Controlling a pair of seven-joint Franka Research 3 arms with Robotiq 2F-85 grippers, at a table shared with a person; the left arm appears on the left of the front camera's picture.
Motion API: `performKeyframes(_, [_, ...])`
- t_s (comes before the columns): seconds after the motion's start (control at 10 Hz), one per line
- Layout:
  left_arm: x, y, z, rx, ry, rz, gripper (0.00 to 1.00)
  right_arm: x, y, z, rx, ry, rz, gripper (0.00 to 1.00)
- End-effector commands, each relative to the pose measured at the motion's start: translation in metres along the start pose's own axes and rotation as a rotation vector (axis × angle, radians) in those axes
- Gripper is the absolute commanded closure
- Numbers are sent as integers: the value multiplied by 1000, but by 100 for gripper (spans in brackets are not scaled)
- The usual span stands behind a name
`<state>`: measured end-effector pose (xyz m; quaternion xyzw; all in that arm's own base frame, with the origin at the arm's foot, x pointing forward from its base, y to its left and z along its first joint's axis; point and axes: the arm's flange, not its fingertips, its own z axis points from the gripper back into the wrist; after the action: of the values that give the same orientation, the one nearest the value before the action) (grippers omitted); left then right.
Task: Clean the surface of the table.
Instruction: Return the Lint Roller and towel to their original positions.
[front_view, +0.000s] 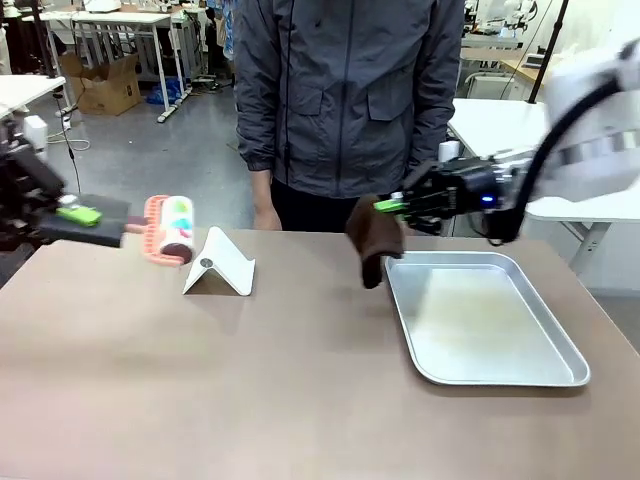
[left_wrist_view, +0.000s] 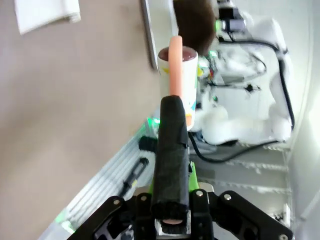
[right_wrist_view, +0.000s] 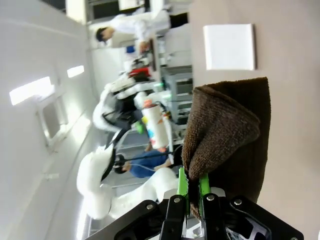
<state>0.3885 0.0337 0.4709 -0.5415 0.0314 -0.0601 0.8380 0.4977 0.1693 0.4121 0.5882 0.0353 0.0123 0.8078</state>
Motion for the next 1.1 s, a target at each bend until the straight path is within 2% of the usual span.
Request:
performKeyframes(0.0, [21, -23, -35, 167, -32, 20, 78, 37, -2, -48, -164, 26, -68, 91])
performKeyframes(0.1, [40, -31, -51, 232, 4, 31, 78, 44, -7, -72, -254, 40, -78, 91])
performKeyframes(0.3, [69, -44, -85, 348, 18, 27, 78, 47, -19, -106, -383, 66, -101, 91])
performKeyframes(0.4, [83, -50, -103, 423, 8, 27, 78, 45, -27, -114, -462, 48, -121, 91])
performKeyframes(0.7, [122, -57, -143, 535, -3, 80, 78, 30, -48, -107, -734, 16, -182, 91])
performKeyframes(1.0, [149, -53, -163, 566, 12, 137, 78, 26, -50, -86, -822, -95, -205, 91])
